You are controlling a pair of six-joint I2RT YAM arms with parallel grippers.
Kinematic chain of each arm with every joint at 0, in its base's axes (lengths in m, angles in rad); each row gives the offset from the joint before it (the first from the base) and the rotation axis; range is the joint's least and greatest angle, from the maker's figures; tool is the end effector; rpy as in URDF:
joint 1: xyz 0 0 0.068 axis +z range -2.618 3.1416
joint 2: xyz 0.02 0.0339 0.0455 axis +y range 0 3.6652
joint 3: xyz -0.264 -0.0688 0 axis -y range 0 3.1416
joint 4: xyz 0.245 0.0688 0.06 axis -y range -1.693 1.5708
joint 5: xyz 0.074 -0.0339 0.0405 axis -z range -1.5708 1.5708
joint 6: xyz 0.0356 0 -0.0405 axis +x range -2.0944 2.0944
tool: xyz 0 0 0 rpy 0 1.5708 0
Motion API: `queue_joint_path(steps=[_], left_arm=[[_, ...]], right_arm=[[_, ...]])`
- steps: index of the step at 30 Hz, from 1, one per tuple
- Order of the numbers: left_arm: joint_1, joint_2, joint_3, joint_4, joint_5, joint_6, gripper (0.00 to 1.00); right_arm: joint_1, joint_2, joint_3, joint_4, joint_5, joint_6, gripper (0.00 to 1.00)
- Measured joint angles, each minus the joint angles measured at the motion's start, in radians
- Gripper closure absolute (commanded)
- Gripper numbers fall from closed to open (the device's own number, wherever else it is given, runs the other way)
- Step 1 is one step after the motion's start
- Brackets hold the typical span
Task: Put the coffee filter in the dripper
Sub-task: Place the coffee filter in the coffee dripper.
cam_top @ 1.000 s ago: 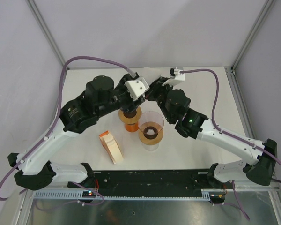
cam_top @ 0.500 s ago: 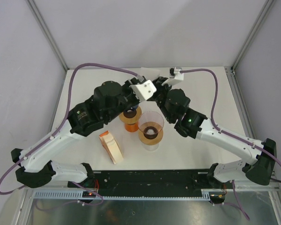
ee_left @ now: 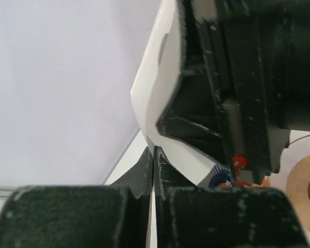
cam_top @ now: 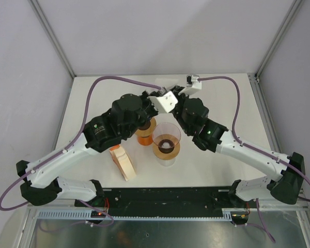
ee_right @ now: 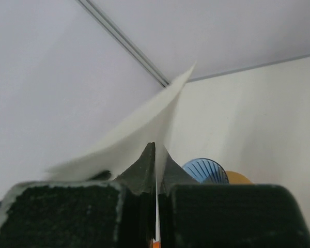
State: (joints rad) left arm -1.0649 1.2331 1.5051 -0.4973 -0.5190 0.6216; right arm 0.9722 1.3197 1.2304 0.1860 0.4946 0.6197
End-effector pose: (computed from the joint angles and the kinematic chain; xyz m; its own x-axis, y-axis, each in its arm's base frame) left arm 0.1389 -0.2142 0.4628 0.2179 0.6502 -0.7279 0.4901 0.5721 0.6577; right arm 0.1879 0.2454 0.4173 -0.2234 0.5797 -0.7836 -0.4068 0.6751 0.6154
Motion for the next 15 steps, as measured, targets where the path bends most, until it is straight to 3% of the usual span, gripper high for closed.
queue_joint_path(steps=[7,12,15], left_arm=[[0.000,0.000,0.013,0.010,-0.030,0.000,1.00],[0.003,0.000,0.021,0.011,-0.035,0.000,1.00],[0.006,-0.001,0.022,0.021,-0.039,-0.001,1.00]], right_arm=[[-0.006,-0.004,-0.045,-0.010,-0.007,0.014,1.00],[-0.005,-0.035,-0.066,-0.008,-0.014,0.014,0.76],[-0.006,-0.050,-0.077,-0.009,-0.021,-0.002,0.69]])
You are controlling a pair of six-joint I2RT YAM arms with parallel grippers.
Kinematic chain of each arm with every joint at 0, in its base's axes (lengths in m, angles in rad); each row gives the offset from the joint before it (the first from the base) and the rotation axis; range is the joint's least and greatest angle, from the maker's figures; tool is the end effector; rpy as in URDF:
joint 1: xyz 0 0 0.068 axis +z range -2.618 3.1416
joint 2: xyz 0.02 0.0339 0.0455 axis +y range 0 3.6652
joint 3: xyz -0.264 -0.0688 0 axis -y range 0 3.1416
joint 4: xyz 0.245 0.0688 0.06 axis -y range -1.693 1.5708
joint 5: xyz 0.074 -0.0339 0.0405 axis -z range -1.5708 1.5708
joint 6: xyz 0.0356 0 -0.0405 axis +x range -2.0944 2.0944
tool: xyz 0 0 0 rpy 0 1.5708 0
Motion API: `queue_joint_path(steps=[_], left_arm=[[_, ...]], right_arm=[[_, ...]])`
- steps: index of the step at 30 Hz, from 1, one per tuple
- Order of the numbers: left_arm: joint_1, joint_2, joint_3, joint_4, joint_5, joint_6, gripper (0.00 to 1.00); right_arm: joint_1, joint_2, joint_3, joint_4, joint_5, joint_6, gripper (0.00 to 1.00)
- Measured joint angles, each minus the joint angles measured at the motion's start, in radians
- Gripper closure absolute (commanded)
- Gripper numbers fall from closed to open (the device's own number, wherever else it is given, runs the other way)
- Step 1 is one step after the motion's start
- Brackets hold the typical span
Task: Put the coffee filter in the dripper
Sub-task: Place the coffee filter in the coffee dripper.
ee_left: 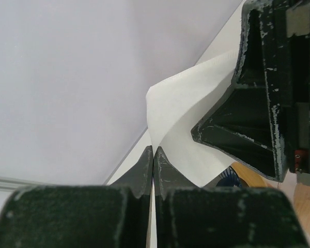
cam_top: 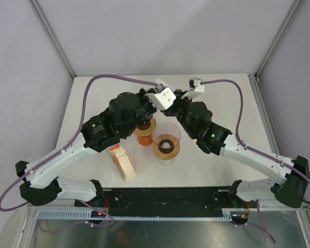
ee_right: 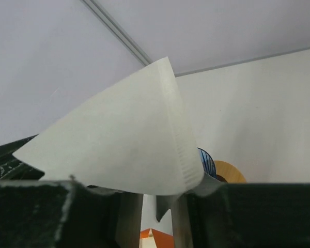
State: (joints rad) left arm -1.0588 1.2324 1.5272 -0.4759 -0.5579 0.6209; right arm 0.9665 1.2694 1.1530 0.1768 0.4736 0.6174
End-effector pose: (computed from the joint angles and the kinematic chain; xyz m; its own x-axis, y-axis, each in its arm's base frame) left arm 0.1398 -0.2103 0.4724 0.2101 0.6336 -0.7446 0.4454 0.6159 0.6498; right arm 0.1824 0.2355 0.4031 -0.2462 0.5501 -0.7980 -0.4061 0.6890 0.6003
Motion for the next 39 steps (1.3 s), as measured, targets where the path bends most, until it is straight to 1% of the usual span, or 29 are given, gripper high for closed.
queue_joint_path(steps=[4,9,11,16,18,20,21,24,25,27,30,34,39], left_arm=[[0.002,0.000,-0.006,0.006,0.004,-0.003,1.00],[0.002,-0.001,-0.026,0.005,0.023,-0.020,1.00],[0.002,-0.001,-0.026,0.003,0.034,-0.029,1.00],[0.002,-0.001,-0.026,0.003,0.039,-0.046,1.00],[0.002,-0.002,-0.026,0.003,0.038,-0.047,1.00],[0.002,-0.002,-0.026,0.003,0.037,-0.048,0.92],[0.002,-0.002,-0.026,0.003,0.037,-0.048,0.82],[0.002,-0.002,-0.026,0.002,0.039,-0.060,0.63],[0.002,-0.002,-0.026,0.002,0.040,-0.063,0.59],[0.003,-0.002,-0.026,0.001,0.049,-0.076,0.54],[0.003,-0.002,-0.024,-0.003,0.069,-0.091,0.52],[0.003,0.011,0.001,-0.006,0.064,-0.087,0.54],[0.003,0.040,0.072,-0.003,0.023,-0.055,0.57]], right_arm=[[0.000,-0.016,-0.011,0.005,-0.011,-0.031,0.66],[0.000,-0.023,-0.011,0.068,-0.019,-0.075,0.66],[0.000,-0.024,-0.011,0.088,-0.018,-0.081,0.71],[0.000,-0.023,-0.011,0.092,0.008,-0.090,0.95],[-0.002,-0.023,-0.011,0.087,0.029,-0.092,0.99],[-0.002,-0.023,-0.011,0.081,0.050,-0.096,1.00],[-0.002,-0.023,-0.011,0.079,0.061,-0.098,1.00],[0.000,-0.023,-0.011,0.076,0.084,-0.106,1.00],[0.002,-0.023,-0.011,0.079,0.092,-0.112,1.00],[0.011,-0.023,-0.011,0.088,0.104,-0.119,1.00],[0.027,-0.021,-0.011,0.101,0.111,-0.122,1.00],[0.047,-0.011,-0.011,0.113,0.112,-0.122,1.00],[0.058,-0.003,-0.011,0.113,0.112,-0.122,1.00]])
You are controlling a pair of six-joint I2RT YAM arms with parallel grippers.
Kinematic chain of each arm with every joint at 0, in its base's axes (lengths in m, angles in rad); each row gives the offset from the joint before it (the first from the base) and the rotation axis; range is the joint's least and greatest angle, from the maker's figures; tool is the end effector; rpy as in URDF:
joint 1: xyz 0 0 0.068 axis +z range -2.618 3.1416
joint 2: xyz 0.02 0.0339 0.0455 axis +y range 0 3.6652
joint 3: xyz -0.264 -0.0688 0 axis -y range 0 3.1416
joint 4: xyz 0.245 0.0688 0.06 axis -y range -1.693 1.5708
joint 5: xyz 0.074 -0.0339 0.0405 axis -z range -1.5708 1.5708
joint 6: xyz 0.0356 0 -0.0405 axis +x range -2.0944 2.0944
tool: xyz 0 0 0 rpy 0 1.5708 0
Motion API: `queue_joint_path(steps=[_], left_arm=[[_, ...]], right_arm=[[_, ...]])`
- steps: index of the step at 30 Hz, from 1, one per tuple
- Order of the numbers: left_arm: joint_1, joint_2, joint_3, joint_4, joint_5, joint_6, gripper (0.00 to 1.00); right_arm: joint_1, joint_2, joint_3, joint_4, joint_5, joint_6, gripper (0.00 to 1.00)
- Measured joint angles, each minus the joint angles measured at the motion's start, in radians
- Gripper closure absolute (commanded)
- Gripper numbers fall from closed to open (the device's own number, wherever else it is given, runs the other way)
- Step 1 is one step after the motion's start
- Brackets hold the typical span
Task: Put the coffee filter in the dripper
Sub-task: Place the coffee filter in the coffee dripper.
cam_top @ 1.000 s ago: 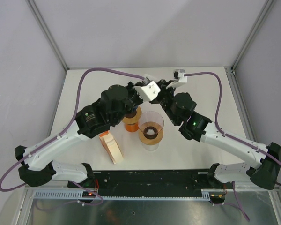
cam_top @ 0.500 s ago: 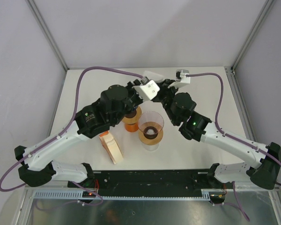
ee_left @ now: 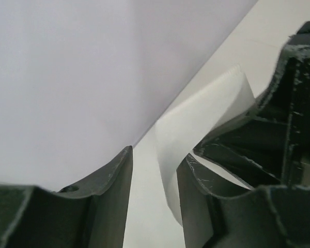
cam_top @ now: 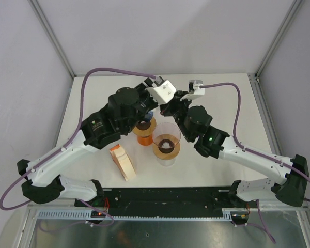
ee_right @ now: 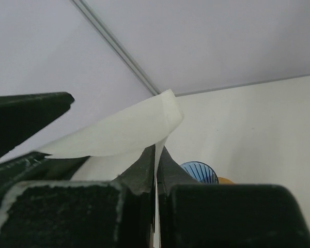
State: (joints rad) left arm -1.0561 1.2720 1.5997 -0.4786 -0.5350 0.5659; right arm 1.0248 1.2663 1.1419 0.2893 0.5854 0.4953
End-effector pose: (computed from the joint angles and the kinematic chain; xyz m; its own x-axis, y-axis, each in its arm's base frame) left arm 0.1430 -0.2160 0.4857 0.2060 0.5728 -0.7934 0.4623 0.6577 0.5948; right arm 0.1693 0.2408 0.4115 -0.1290 0.5505 -0.8248 -0.4182 0.7239 0.5486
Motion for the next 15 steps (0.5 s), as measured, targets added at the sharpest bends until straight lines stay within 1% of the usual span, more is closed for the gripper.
queue_joint_path(steps=[3,4,5,6,9,10,12,15], left_arm=[[0.000,-0.002,0.013,0.011,-0.014,0.019,0.58],[0.000,-0.002,0.012,0.013,-0.013,0.023,0.60],[0.000,-0.002,0.009,0.014,-0.012,0.027,0.63],[0.000,-0.003,0.003,0.016,-0.011,0.029,0.68],[0.000,-0.003,-0.024,0.018,-0.007,0.036,0.91],[0.000,-0.003,-0.031,0.017,-0.005,0.035,0.95],[0.000,-0.002,-0.040,0.011,-0.003,0.043,0.99],[0.002,-0.003,-0.041,0.010,-0.006,0.049,1.00]], right_arm=[[0.002,0.000,0.000,0.000,-0.001,0.000,1.00],[0.002,0.000,0.000,0.000,-0.003,0.000,1.00],[0.002,0.000,0.000,0.000,-0.003,0.000,1.00],[0.002,0.000,0.000,-0.001,-0.003,0.000,1.00],[0.002,-0.002,0.000,-0.003,-0.003,0.000,1.00],[0.002,-0.003,0.000,-0.007,-0.003,0.000,1.00],[0.002,-0.009,0.000,-0.016,-0.003,0.000,1.00],[-0.001,-0.024,-0.001,-0.039,-0.002,-0.001,1.00]])
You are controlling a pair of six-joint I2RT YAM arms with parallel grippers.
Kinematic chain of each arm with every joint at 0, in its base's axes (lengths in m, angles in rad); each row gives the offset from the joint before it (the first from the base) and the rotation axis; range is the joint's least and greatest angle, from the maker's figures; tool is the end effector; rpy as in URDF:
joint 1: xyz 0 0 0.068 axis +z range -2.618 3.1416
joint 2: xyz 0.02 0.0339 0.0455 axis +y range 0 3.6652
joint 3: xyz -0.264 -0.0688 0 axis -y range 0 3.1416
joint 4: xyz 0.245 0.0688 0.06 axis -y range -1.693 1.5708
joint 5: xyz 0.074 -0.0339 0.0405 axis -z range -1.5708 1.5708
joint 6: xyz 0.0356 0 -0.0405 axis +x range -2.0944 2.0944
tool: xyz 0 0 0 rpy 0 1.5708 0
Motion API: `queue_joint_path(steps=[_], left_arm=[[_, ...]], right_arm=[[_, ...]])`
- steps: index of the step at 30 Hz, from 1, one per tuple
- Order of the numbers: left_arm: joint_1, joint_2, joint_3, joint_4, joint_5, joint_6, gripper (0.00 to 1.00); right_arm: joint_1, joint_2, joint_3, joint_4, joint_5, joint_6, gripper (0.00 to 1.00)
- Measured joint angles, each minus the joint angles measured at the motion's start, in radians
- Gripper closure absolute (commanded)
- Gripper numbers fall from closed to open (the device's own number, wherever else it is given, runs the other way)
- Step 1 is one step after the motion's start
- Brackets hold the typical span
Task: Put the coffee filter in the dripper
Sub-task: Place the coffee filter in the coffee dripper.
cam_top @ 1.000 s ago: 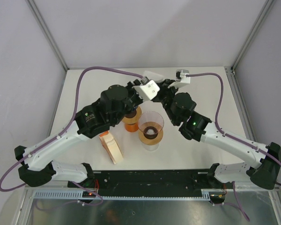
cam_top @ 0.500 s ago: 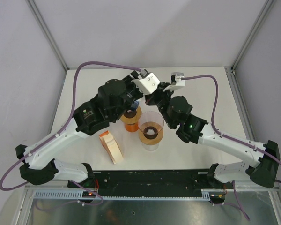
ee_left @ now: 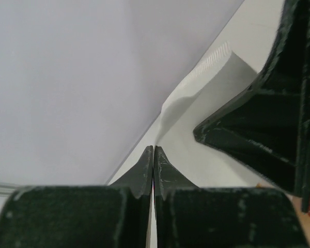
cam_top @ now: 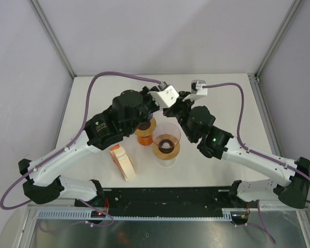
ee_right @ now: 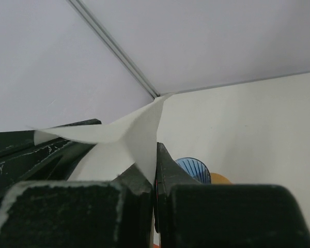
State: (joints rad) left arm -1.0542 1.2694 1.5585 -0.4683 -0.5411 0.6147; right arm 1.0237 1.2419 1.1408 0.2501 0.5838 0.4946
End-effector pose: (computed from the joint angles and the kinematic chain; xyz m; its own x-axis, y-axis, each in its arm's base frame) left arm 0.1454 -0.2189 0.4743 0.2135 0.6249 -0.7509 0.4551 0.6165 0.6425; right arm 0.1661 0.2350 0.4137 -0.1357 0.5386 -0.8316 -0.4143 0.7316 0.5414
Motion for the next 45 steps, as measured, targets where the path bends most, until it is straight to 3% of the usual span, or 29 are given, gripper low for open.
queue_joint_path(steps=[7,10,12,17,19,24,28,32,35,39,45], left_arm=[[0.005,-0.001,0.006,0.004,-0.004,0.014,1.00],[0.005,-0.001,0.009,0.007,-0.002,0.014,1.00],[0.005,-0.001,0.009,0.007,-0.002,0.014,1.00],[0.017,-0.004,0.009,0.006,-0.007,0.014,1.00],[0.023,-0.008,0.009,0.006,-0.007,0.014,1.00],[0.034,-0.018,0.009,0.006,-0.009,0.015,1.00],[0.040,-0.021,0.009,-0.010,-0.001,0.014,1.00],[0.055,-0.016,0.023,-0.071,0.057,-0.005,1.00],[0.067,0.003,0.071,-0.138,0.126,-0.033,1.00],[0.073,0.034,0.134,-0.218,0.219,-0.073,1.00],[0.073,0.064,0.151,-0.312,0.330,-0.122,1.00]], right_arm=[[-0.011,-0.053,-0.021,-0.051,0.029,-0.021,1.00],[-0.015,-0.054,-0.021,-0.061,0.028,-0.031,0.94],[-0.016,-0.054,-0.024,-0.063,0.027,-0.045,0.90],[-0.027,-0.070,-0.026,-0.085,-0.017,-0.105,0.62],[-0.032,-0.086,-0.027,-0.093,-0.076,-0.156,0.56],[-0.028,-0.167,-0.029,-0.169,-0.317,-0.377,0.37],[-0.013,-0.267,-0.029,-0.288,-0.478,-0.588,0.30],[0.085,-0.354,-0.029,-0.425,-0.547,-0.881,0.21],[0.232,-0.379,-0.029,-0.496,-0.510,-1.092,0.18],[0.442,-0.329,0.011,-0.595,-0.341,-1.358,0.16],[0.605,-0.151,0.099,-0.670,-0.044,-1.632,0.15]])
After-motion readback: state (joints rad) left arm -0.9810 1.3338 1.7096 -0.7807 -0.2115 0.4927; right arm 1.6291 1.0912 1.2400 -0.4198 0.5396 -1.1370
